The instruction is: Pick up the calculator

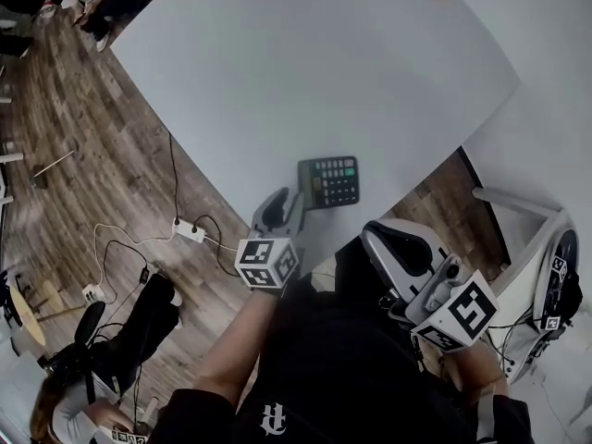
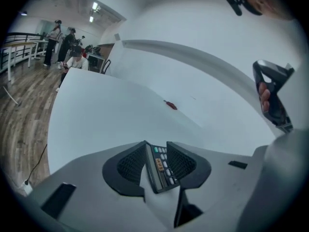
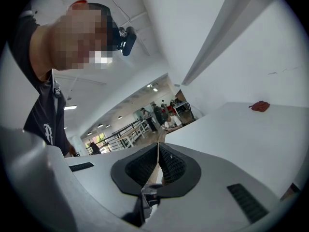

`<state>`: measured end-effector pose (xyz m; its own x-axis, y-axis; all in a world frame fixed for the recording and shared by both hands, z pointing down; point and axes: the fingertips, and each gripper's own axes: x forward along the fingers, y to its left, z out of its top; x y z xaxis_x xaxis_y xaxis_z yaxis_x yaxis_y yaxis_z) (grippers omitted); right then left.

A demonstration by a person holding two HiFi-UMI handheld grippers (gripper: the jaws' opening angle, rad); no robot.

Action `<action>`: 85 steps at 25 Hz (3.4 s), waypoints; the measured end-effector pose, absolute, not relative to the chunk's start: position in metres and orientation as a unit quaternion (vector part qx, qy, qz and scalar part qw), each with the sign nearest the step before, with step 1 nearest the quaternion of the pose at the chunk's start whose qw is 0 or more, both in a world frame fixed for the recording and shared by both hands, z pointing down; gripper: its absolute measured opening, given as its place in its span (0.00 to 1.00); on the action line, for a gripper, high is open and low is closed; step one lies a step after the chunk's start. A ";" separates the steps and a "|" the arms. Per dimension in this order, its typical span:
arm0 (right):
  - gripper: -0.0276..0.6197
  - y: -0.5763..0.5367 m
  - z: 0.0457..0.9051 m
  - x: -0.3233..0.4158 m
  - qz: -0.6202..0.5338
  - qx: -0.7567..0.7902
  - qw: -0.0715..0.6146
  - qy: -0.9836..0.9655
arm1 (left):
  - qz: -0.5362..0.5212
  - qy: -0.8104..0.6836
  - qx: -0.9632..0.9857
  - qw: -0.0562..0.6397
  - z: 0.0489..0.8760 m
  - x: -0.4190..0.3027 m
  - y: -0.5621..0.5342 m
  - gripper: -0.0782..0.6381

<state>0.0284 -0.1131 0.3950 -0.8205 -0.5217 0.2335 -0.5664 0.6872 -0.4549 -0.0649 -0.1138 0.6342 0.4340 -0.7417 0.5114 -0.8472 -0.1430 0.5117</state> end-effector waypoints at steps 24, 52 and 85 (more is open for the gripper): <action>0.07 -0.135 0.424 0.048 0.294 0.301 0.062 -0.905 | 0.042 -0.476 0.711 0.516 0.706 -0.043 -0.123 0.23; 0.07 -0.124 0.390 0.039 0.276 0.306 0.046 -0.910 | -0.029 -0.457 0.753 0.473 0.576 -0.051 -0.125 0.17; 0.07 -0.103 0.268 0.028 0.129 0.328 -0.020 -0.936 | -0.071 -0.424 0.860 0.275 0.349 -0.074 -0.065 0.17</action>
